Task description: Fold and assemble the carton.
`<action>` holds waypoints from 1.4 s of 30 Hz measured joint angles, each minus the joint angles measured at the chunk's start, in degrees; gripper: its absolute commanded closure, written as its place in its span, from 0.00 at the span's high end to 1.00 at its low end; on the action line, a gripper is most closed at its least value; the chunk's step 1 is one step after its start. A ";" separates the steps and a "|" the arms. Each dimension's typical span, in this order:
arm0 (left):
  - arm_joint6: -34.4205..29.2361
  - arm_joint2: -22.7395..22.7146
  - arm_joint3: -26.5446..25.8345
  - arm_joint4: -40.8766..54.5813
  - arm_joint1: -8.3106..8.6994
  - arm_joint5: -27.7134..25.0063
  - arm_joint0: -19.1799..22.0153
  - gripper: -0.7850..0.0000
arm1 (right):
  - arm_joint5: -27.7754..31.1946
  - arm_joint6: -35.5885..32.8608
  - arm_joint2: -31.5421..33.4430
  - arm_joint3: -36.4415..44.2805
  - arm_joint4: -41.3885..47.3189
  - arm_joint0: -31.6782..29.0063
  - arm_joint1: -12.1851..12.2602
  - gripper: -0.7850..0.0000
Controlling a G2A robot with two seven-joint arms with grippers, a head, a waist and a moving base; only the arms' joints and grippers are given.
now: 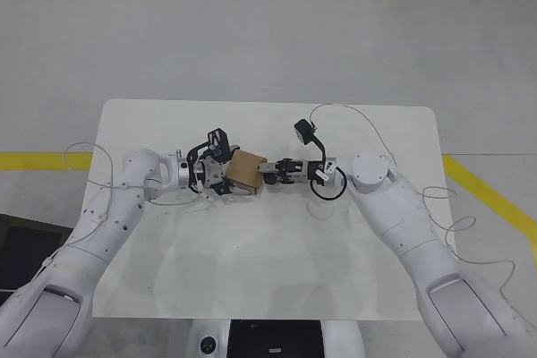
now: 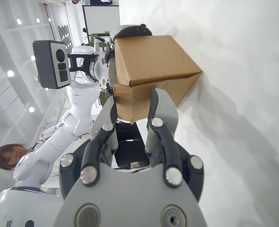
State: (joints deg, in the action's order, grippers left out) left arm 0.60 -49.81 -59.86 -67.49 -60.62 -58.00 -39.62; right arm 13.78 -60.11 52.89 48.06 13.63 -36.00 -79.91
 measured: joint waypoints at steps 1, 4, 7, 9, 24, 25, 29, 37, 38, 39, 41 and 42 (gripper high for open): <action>0.00 -0.04 0.05 0.00 -0.02 0.00 -0.03 1.00 | -0.13 -0.03 0.19 0.24 -0.34 -0.07 0.13 0.30; 0.05 -0.15 0.13 -0.03 -0.07 0.05 -0.15 1.00 | -0.53 -0.23 0.57 0.94 -1.03 -0.41 0.41 0.28; 0.01 -0.24 0.12 -0.07 -0.13 0.03 -0.23 1.00 | -1.10 -0.34 0.80 1.68 -1.92 -0.75 0.68 0.27; -0.01 -0.32 0.07 -0.11 -0.15 0.04 -0.29 1.00 | -1.39 -0.34 0.92 2.17 -2.32 -0.98 0.81 0.27; -0.12 -1.19 -0.63 -0.40 -0.18 0.00 -0.90 1.00 | -2.91 1.57 0.01 3.99 -6.43 -0.94 0.94 0.22; -0.17 -1.28 -0.74 -0.41 -0.17 0.00 -1.01 1.00 | -2.97 1.72 -0.05 3.97 -6.62 -0.93 0.93 0.21; -0.36 -1.58 -1.15 -0.44 -0.09 0.00 -1.38 1.00 | -2.97 2.29 -0.27 3.93 -7.26 -0.74 0.87 0.20; -0.90 -2.24 -1.87 -0.27 0.04 0.00 -1.88 1.00 | -2.79 2.73 -0.53 3.79 -7.25 -0.44 0.66 0.22; -0.97 -2.30 -1.94 -0.24 0.04 0.00 -1.93 1.00 | -2.69 2.71 -0.56 3.89 -7.13 -0.42 0.63 0.23; -1.03 -2.34 -2.01 -0.22 0.05 0.00 -1.98 1.00 | -2.56 2.71 -0.59 4.00 -6.95 -0.40 0.58 0.25; -1.17 -2.44 -2.18 -0.18 0.06 0.00 -2.12 1.00 | -2.20 2.83 -0.68 4.17 -6.52 -0.36 0.46 0.27; -1.25 -2.46 -2.26 -0.17 0.07 0.00 -2.18 1.00 | -2.11 2.85 -0.73 4.18 -6.42 -0.33 0.41 0.29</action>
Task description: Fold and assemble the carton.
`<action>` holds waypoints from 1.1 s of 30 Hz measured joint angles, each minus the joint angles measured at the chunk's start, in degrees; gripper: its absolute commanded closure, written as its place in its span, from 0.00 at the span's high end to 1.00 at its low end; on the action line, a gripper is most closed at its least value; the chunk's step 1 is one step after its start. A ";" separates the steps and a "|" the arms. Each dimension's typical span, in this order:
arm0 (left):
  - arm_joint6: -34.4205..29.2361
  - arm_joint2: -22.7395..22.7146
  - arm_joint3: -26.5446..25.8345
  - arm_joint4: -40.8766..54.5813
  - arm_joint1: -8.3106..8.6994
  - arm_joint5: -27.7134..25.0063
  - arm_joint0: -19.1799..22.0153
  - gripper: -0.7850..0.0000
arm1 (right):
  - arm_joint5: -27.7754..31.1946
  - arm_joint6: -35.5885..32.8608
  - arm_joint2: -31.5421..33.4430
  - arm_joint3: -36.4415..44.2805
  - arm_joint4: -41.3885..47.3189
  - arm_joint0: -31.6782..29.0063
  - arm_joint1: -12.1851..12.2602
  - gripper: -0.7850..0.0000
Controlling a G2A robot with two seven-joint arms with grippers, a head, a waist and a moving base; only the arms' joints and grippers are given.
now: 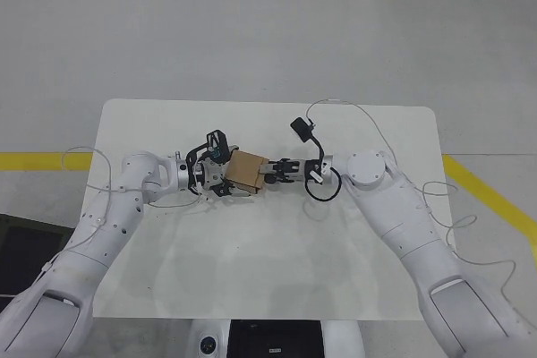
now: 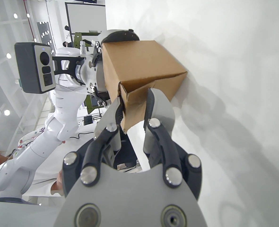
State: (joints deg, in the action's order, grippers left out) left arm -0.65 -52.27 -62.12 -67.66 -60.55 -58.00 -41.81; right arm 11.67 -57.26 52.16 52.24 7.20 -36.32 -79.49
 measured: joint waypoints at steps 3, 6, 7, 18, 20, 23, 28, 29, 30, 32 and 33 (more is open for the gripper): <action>-0.20 -0.11 -0.23 0.08 0.03 0.00 -0.18 1.00 | 0.31 -0.08 -0.07 -0.20 0.30 0.00 -0.09 0.29; -0.34 -0.28 -0.40 0.15 0.07 0.00 -0.39 1.00 | 0.80 0.06 0.26 -0.59 0.43 -0.34 0.01 0.32; -0.41 -0.37 -0.46 0.22 0.10 -0.01 -0.48 1.00 | 0.94 0.09 0.52 -0.65 0.49 -0.57 0.12 0.34; -1.04 -0.97 -0.89 0.57 0.40 0.00 -0.98 1.00 | 0.25 -0.47 3.84 2.41 0.31 -3.05 1.62 0.33; -1.05 -1.03 -0.94 0.55 0.42 0.00 -0.97 1.00 | -0.04 -0.68 4.47 3.50 0.23 -3.58 1.93 0.24; -1.01 -1.03 -0.95 0.52 0.42 0.00 -0.94 1.00 | -0.47 -1.32 5.06 4.90 -0.03 -4.32 2.31 0.08; -0.83 -0.71 -0.86 0.60 0.35 0.00 -0.98 1.00 | -1.48 -1.81 5.17 6.21 -0.64 -5.40 2.64 0.00; -0.83 -0.63 -0.86 0.62 0.34 0.00 -0.98 1.00 | -1.62 -1.80 5.08 6.36 -0.67 -5.55 2.65 0.00; -0.83 -0.56 -0.85 0.64 0.33 0.00 -0.96 1.00 | -1.75 -1.79 4.94 6.47 -0.72 -5.66 2.65 0.00; -0.78 -0.47 -0.80 0.76 0.32 0.00 -0.90 1.00 | -2.04 -1.83 4.43 6.63 -0.86 -5.74 2.56 0.00; -0.75 -0.43 -0.77 0.78 0.31 0.00 -0.88 1.00 | -2.10 -1.93 4.13 6.68 -0.85 -5.67 2.47 0.00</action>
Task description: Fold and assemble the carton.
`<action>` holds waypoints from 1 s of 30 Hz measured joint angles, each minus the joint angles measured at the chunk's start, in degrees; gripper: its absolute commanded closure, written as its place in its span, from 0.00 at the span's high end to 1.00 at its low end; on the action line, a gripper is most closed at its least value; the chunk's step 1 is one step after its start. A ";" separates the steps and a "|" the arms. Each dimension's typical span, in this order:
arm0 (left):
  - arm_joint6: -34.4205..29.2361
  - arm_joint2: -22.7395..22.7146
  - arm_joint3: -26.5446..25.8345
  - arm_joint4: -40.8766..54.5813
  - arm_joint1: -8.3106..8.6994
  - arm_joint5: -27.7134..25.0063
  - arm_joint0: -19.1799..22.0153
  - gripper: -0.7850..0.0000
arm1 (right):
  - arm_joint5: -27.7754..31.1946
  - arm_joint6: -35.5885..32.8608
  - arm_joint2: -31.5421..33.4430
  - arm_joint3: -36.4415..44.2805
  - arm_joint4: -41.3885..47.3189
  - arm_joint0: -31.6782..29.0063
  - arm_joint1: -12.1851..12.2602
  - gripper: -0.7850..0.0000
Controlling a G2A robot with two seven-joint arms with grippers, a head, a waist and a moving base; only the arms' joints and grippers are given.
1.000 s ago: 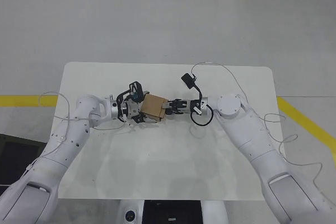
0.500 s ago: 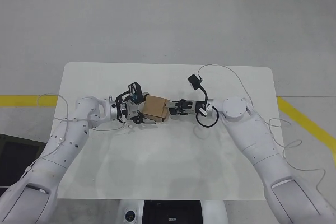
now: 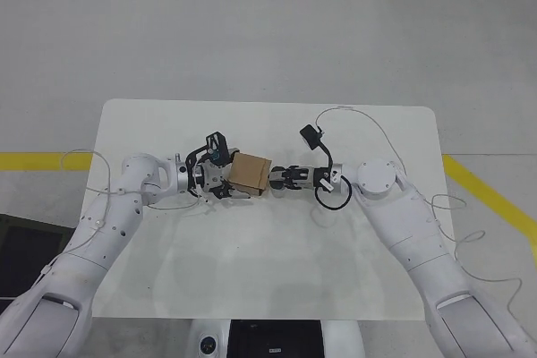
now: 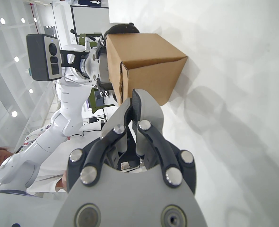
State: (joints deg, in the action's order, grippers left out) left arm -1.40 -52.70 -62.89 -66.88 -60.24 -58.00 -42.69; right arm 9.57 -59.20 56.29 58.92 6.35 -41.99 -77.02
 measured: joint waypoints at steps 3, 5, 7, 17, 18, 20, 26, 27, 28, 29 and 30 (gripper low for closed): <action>0.01 0.22 0.09 0.01 -0.02 0.00 0.08 1.00 | 0.14 0.14 -1.00 -0.18 0.43 0.60 -0.39 0.00; 0.01 0.41 0.13 0.07 -0.05 0.00 0.18 1.00 | 0.42 0.39 -1.63 -0.64 0.69 1.17 -0.67 0.00; 0.02 0.60 0.19 0.23 -0.09 0.00 0.31 1.00 | 0.75 0.38 -2.25 -1.28 0.85 1.73 -0.92 0.00; -0.15 1.34 0.73 0.76 -0.13 0.00 1.04 1.00 | 2.21 0.74 -4.70 -4.39 2.10 3.88 -2.18 0.00; -0.14 1.36 0.83 0.85 -0.13 0.00 1.13 1.00 | 2.36 0.73 -4.66 -4.64 2.15 3.95 -2.18 0.00; -0.10 1.38 1.07 1.02 -0.11 0.00 1.32 1.00 | 2.60 0.60 -4.28 -5.07 2.11 3.99 -2.05 0.00; 0.99 0.59 1.68 3.99 0.13 0.00 1.14 1.00 | 2.52 0.38 -1.83 -4.33 1.06 3.14 -0.95 0.03; 0.90 0.52 1.70 4.90 0.21 0.00 1.00 1.00 | 2.54 0.48 -1.36 -4.04 0.87 2.87 -0.74 0.05; 0.63 0.49 1.53 6.21 0.35 0.00 0.78 1.00 | 2.92 0.72 -0.69 -3.51 0.72 2.44 -0.46 0.07; 0.39 0.45 1.29 7.30 0.50 0.00 0.61 1.00 | 3.45 0.92 -0.16 -3.04 0.75 2.08 -0.27 0.09; 0.11 0.35 0.99 8.47 0.69 0.00 0.43 1.00 | 4.01 1.09 0.36 -2.57 0.79 1.72 -0.08 0.12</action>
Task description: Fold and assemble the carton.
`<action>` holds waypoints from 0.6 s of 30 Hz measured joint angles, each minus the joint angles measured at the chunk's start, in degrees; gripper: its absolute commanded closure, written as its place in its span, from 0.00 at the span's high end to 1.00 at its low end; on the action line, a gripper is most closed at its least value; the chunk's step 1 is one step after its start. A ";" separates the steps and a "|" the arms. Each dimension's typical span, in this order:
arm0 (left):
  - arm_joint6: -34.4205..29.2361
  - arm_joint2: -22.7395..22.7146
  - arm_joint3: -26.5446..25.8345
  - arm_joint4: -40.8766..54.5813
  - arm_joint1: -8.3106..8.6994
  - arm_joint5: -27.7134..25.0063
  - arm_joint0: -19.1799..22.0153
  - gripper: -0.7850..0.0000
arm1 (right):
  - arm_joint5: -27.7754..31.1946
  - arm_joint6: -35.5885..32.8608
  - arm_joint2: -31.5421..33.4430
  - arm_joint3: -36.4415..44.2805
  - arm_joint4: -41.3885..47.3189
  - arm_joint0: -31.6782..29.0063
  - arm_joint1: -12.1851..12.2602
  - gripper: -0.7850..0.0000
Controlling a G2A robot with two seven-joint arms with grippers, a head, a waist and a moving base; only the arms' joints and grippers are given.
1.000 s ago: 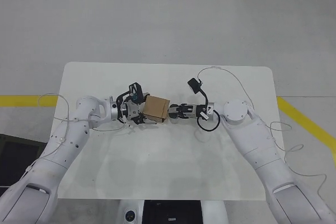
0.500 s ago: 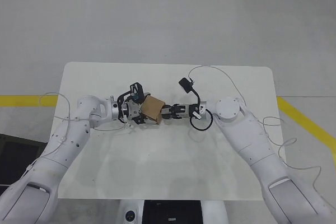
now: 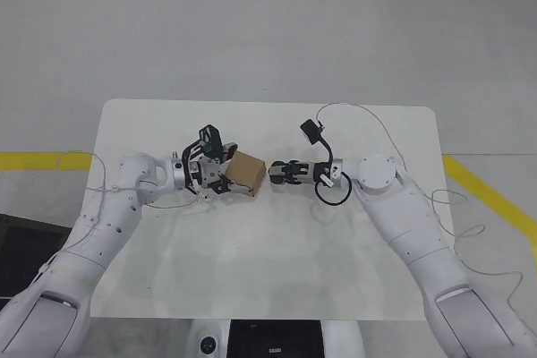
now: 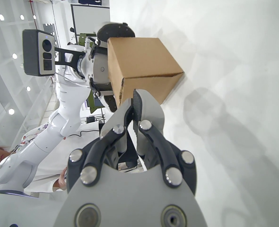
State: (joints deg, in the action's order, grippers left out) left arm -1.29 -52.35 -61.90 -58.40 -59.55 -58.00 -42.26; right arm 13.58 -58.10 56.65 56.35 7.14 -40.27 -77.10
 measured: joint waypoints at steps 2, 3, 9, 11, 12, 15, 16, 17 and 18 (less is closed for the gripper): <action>-0.73 -0.58 -0.85 2.92 0.59 0.00 -0.44 1.00 | 1.28 0.52 1.21 1.11 0.06 -0.79 0.43 0.24; -1.09 -1.01 -1.27 4.14 0.91 0.00 -0.63 1.00 | 2.03 0.98 1.80 1.63 0.42 -1.19 0.58 0.30; -3.53 -5.81 -4.64 10.83 3.04 0.01 -2.30 1.00 | 7.63 3.29 5.10 4.85 3.23 -3.21 1.31 1.00; -4.60 -7.56 -5.84 12.40 3.55 0.53 -2.88 1.00 | 9.11 4.47 5.98 5.29 3.22 -3.54 1.52 1.00; -5.18 -8.20 -6.44 12.76 3.72 0.93 -3.05 1.00 | 9.79 5.11 6.35 5.41 3.07 -3.64 1.61 1.00; -6.64 -10.77 -7.48 12.89 4.34 3.06 -3.03 1.00 | 13.01 8.77 7.98 5.66 1.59 -4.05 1.97 1.00; -6.62 -11.99 -7.06 13.55 4.55 4.21 -2.99 1.00 | 14.49 10.83 8.67 5.75 0.20 -4.26 2.14 1.00; -6.87 -12.83 -6.71 13.70 4.72 4.92 -2.82 1.00 | 15.39 12.54 9.19 5.79 -1.07 -4.43 2.27 1.00; -7.29 -13.59 -6.41 13.48 4.89 5.35 -2.53 1.00 | 16.10 14.35 9.69 5.85 -2.43 -4.62 2.40 1.00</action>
State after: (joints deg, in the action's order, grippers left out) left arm -8.58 -65.94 -68.31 -44.92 -54.66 -52.66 -44.79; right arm 29.68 -43.75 66.34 62.20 4.71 -44.90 -74.69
